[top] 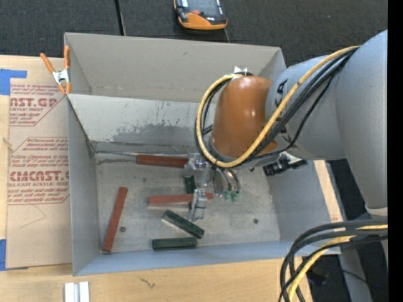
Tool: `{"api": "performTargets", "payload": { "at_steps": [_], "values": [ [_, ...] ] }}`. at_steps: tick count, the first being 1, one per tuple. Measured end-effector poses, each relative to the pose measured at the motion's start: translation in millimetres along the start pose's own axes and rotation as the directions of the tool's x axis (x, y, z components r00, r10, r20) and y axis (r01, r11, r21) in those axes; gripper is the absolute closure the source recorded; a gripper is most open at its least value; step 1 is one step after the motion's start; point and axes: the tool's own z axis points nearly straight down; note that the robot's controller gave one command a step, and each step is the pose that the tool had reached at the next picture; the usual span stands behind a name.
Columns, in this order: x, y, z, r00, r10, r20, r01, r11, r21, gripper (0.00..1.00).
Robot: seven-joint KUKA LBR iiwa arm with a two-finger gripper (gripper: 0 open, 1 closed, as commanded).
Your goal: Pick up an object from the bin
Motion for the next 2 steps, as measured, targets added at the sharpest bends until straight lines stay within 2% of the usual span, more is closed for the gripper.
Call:
{"api": "performTargets", "payload": {
  "at_steps": [1, 2],
  "values": [
    [-18.8, 9.2, 8.9, 0.998, -0.057, 0.013, 0.057, 0.998, -0.001, 0.0],
    [-18.2, 16.8, 71.4, 1.0, -0.025, 0.006, 0.025, 1.0, -0.001, 0.0]
  ]
}}
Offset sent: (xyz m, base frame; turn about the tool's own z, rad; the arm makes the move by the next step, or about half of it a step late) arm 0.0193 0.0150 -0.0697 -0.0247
